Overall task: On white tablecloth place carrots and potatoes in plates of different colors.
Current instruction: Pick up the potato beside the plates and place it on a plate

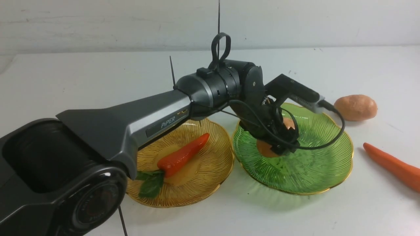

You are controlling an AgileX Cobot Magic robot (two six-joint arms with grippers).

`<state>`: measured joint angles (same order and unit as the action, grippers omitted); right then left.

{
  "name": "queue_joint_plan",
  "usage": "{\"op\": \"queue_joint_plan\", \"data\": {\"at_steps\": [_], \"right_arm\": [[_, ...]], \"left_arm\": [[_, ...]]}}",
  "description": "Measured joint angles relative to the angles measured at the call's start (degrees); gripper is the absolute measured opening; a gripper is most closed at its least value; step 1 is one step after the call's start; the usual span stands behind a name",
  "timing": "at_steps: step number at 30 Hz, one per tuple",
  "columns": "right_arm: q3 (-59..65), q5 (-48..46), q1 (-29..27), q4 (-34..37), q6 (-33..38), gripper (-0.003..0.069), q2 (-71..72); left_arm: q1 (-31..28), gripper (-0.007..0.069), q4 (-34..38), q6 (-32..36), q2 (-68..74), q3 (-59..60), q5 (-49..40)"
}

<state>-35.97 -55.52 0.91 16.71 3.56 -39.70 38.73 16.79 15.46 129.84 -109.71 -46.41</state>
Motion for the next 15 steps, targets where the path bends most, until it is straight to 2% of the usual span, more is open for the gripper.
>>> {"op": "queue_joint_plan", "data": {"at_steps": [6, 9, 14, 15], "right_arm": [[0.0, 0.0, 0.0, 0.0, 0.0, 0.0075, 0.0], [0.0, 0.06, 0.0, 0.0, 0.0, 0.0089, 0.0], [-0.55, -1.11, 0.0, -0.88, 0.12, 0.0093, -2.56], [-1.1, -1.84, 0.0, -1.57, 0.12, 0.0093, -3.49]], "left_arm": [[0.0, 0.0683, 0.0, -0.69, 0.0, -0.51, -0.15], [-0.37, 0.0669, -0.58, -2.5, -0.85, -3.62, -4.22], [-2.14, 0.0514, -1.29, -4.98, -4.6, -10.58, -12.19], [-2.7, 0.0452, -1.58, -5.27, -5.4, -12.46, -14.63]]}}
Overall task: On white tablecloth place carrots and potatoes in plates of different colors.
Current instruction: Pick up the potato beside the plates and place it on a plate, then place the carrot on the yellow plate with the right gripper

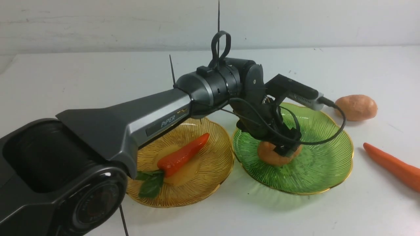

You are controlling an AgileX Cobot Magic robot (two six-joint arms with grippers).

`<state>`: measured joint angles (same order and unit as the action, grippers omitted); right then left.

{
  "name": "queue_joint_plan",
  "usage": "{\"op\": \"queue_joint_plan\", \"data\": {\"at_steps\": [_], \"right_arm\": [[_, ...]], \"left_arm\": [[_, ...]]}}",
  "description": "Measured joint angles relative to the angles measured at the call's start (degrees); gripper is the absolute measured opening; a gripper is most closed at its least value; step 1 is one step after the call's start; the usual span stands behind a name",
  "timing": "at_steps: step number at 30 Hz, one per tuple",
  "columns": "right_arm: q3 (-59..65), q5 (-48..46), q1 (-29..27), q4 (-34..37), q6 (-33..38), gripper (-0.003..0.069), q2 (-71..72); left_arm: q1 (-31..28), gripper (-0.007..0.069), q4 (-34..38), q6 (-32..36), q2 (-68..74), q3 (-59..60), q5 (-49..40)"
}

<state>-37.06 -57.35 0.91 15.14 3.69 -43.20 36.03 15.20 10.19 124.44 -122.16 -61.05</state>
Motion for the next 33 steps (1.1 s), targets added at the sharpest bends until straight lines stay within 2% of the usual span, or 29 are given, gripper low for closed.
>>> {"op": "queue_joint_plan", "data": {"at_steps": [1, 4, 6, 8, 12, 22, 26, 33], "right_arm": [[-0.83, -0.8, 0.0, -0.67, 0.0, 0.0093, -1.59], [-2.88, -2.26, 0.0, -2.86, 0.0, 0.0094, -6.85], [-3.86, -2.56, 0.0, -4.49, 0.0, 0.0094, -11.07], [-4.74, -2.75, 0.0, -5.61, -0.11, 0.0094, -14.03], [-7.45, -2.82, 0.0, -9.18, -1.82, 0.0094, -19.78], [-16.74, -2.65, 0.0, -15.14, -5.88, 0.0095, -32.6], [-19.73, -2.2, 0.0, -17.21, -6.0, 0.0106, -37.65], [-24.82, -0.24, 0.0, -20.11, -7.4, 0.0179, -45.86]], "left_arm": [[-0.88, 0.038, -0.73, -0.24, -1.18, -1.79, -2.88], [-4.39, 0.0082, -4.1, -0.07, -4.12, -5.41, -9.3], [-7.17, 0.0016, -6.53, 0.29, -5.5, -5.19, -9.95], [-9.29, 0.0002, -6.84, 0.29, -7.64, -2.9, -10.1], [-13.84, 0.0, -6.9, 0.04, -16.34, 9.81, -10.34], [-17.28, 0.0, -7.25, -0.03, -27.99, 29.54, -10.47], [-17.59, 0.0, -7.25, 0.91, -30.69, 33.11, -10.47], [-17.71, 0.0, -7.08, 1.14, -31.61, 33.63, -10.42]]}}
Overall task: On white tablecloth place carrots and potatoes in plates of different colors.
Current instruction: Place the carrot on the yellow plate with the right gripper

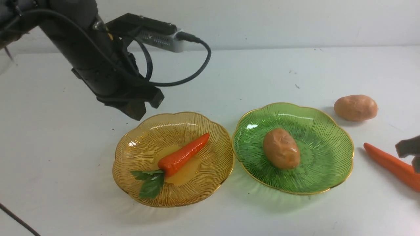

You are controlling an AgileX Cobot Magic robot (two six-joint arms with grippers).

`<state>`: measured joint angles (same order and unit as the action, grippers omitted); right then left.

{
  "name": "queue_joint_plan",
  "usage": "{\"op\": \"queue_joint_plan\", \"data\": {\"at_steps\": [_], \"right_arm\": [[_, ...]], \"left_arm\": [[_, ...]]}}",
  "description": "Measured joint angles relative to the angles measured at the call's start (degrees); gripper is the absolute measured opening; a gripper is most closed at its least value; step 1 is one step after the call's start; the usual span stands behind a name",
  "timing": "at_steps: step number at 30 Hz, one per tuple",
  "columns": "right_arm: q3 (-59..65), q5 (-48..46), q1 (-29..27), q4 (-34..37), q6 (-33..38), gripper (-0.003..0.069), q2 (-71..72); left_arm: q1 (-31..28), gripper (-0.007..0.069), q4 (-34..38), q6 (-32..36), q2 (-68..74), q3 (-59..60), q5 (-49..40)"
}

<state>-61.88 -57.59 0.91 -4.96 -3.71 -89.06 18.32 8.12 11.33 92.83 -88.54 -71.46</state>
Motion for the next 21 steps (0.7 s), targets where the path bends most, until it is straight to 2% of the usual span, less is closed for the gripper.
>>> {"op": "queue_joint_plan", "data": {"at_steps": [5, 12, 21], "right_arm": [[-3.55, 1.13, 0.0, -0.54, -0.05, 0.0246, -2.45], [-5.3, 1.14, 0.0, -1.68, 1.15, 0.0405, -7.73], [-5.87, 3.18, 0.0, -10.27, 1.52, 0.0444, -18.15]], "left_arm": [[-0.05, 0.0, 0.15, 0.0, 0.0, 0.0, 0.0], [-0.05, 0.0, 0.15, 0.0, 0.0, 0.0, 0.0], [-0.05, 0.0, 0.15, 0.0, 0.0, 0.0, 0.0]]}}
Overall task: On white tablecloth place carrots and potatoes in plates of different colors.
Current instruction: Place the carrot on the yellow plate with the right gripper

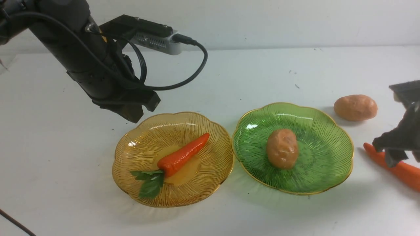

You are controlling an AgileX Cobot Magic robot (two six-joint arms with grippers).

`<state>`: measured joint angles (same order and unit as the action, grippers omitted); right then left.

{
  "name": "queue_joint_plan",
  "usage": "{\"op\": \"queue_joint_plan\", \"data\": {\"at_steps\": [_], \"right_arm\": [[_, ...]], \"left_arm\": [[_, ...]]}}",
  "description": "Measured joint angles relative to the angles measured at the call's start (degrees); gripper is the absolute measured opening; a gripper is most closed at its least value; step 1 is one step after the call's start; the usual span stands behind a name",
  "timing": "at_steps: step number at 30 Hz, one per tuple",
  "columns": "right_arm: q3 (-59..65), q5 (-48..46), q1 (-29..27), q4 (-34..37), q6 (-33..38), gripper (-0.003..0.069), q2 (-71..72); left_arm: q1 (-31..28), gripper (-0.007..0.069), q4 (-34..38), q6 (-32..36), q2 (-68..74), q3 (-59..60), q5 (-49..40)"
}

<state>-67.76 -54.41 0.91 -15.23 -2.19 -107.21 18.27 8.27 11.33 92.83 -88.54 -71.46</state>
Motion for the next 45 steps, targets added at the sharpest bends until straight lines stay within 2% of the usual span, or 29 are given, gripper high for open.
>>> {"op": "queue_joint_plan", "data": {"at_steps": [8, 10, 13, 14, 20, 25, 26, 27, 30, 31, 33, 34, 35, 37, 38, 45], "right_arm": [[-1.01, 0.3, 0.0, -3.21, 0.03, 0.0439, -4.92], [-1.16, 0.12, 0.0, -2.94, -0.17, 0.0405, -5.05], [-1.7, -0.84, 0.0, -2.2, -1.49, 0.0283, -5.05], [-2.04, -1.64, 0.0, -1.96, -1.78, 0.0266, -5.05], [-7.66, -11.57, 0.0, 0.98, -2.24, 0.0274, -1.31], [-15.39, -14.79, 0.53, 12.8, -2.19, 0.0274, 6.9], [-16.49, -14.87, 1.9, 19.41, -1.01, 0.0274, 8.84], [-16.63, -14.67, 3.02, 22.79, -0.45, 0.0274, 9.59], [-16.64, -11.24, 8.95, 32.95, 2.66, 0.0274, 9.81], [-16.64, -10.88, 9.98, 34.09, 3.09, 0.0274, 9.57], [-16.64, -5.26, 16.93, 39.96, 4.93, 0.0274, 7.02], [-16.64, -4.76, 17.45, 40.72, 4.98, 0.0274, 6.79], [-16.64, 1.86, 22.97, 44.6, 5.52, 0.0274, 3.42], [-16.64, 4.73, 24.55, 45.65, 5.58, 0.0274, 2.25], [-16.64, 9.05, 27.49, 47.76, 5.71, 0.0274, -0.38], [-16.64, 21.52, 32.6, 52.56, 5.76, 0.0274, -6.78]], "left_arm": [[0.0, 0.0, 0.01, 0.0, 0.05, 0.02, 0.0], [0.0, 0.0, 0.01, 0.0, 0.05, 0.02, 0.0], [0.0, 0.0, 0.01, 0.0, 0.05, 0.02, 0.0], [0.0, 0.0, 0.01, 0.0, 0.05, 0.02, 0.0], [0.0, 0.0, 0.01, 0.0, 0.15, 0.02, 0.05], [0.0, 0.0, -0.93, 0.0, 0.15, 0.02, 0.05], [-0.05, 0.0, -2.0, 0.0, 0.15, 0.02, 0.05], [-0.31, 0.0, -3.31, 0.0, 0.15, 0.02, 0.05], [-2.39, 0.0, -6.61, -0.31, 0.05, -1.04, 0.06], [-3.14, 0.0, -6.87, -0.41, -0.1, -1.36, 0.06], [-6.82, 0.0, -7.23, -0.83, -1.37, -2.36, 0.06], [-7.15, 0.0, -7.14, -0.83, -1.54, -2.47, 0.06], [-10.51, 0.0, -5.98, -0.83, -3.14, -2.89, 0.06], [-12.12, 0.0, -5.21, -0.88, -3.84, -2.89, 0.06], [-14.83, 0.0, -3.24, -0.95, -4.77, -2.94, -0.05], [-17.24, 0.0, 1.71, -1.25, -5.02, -2.94, -0.05]]}}
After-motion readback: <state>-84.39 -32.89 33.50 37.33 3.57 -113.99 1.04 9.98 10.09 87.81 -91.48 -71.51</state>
